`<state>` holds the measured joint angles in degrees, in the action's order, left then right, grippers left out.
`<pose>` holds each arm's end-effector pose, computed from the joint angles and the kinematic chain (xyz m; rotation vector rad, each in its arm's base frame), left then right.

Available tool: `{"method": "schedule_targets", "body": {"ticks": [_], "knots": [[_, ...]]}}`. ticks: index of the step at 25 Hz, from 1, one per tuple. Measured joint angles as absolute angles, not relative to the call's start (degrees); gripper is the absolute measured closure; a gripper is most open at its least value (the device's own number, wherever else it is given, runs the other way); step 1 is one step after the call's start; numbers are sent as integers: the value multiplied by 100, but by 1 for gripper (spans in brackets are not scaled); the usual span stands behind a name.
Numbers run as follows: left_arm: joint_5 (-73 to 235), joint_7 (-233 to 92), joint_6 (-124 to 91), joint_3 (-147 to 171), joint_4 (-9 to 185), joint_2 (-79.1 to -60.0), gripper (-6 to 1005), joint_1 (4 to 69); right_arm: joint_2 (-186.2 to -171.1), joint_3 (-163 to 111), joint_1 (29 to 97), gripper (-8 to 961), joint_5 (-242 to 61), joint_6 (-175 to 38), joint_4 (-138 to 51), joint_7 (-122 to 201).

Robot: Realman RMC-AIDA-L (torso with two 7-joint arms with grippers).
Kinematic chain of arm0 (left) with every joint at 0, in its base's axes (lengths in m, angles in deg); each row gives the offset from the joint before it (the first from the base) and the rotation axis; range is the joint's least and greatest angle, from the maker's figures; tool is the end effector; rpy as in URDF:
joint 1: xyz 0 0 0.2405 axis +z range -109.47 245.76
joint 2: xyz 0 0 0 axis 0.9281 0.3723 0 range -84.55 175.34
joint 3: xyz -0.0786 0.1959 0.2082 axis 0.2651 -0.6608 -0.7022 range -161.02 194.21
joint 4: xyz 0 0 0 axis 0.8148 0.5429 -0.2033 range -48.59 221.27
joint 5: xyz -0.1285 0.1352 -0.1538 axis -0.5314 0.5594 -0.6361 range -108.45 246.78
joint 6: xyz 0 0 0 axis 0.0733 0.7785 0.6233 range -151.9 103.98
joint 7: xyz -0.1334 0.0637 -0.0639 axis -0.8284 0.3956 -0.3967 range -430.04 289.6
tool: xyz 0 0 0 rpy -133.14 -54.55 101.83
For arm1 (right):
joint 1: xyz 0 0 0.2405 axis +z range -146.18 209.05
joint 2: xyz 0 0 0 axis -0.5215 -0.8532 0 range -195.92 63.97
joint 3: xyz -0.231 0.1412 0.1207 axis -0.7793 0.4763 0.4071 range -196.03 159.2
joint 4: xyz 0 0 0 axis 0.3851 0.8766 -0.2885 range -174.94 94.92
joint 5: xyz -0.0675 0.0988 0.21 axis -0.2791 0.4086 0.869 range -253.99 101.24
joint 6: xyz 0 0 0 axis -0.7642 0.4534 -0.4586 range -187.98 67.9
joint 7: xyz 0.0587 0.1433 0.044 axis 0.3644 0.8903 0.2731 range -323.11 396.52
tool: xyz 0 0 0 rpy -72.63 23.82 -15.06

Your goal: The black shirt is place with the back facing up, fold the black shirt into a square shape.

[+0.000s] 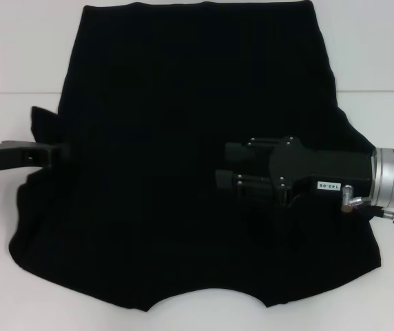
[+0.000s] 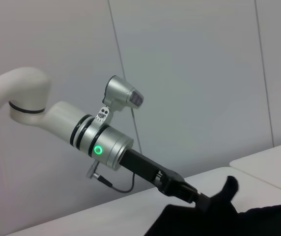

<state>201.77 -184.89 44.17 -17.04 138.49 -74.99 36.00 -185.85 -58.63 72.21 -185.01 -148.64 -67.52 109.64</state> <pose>-0.3463 0.4409 0.0305 -2.1688 -1.1719 -0.3599 0.2309 0.4109 -0.0679 -2.7960 0.4358 0.9251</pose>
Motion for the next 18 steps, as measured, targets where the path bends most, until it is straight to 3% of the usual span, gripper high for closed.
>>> {"method": "schedule_targets", "body": {"ticks": [10,18], "knots": [[19867,-18056,4428,-1787,13604,-7675,961,3584,-18585,-5870,7223,339,-18501,-14864,-6756,10965],[19764,-18109,4458,-1793,13291,-7650,959,3470,-18585,-5859,7232,338,-18500,-14839,-6792,10965]]}}
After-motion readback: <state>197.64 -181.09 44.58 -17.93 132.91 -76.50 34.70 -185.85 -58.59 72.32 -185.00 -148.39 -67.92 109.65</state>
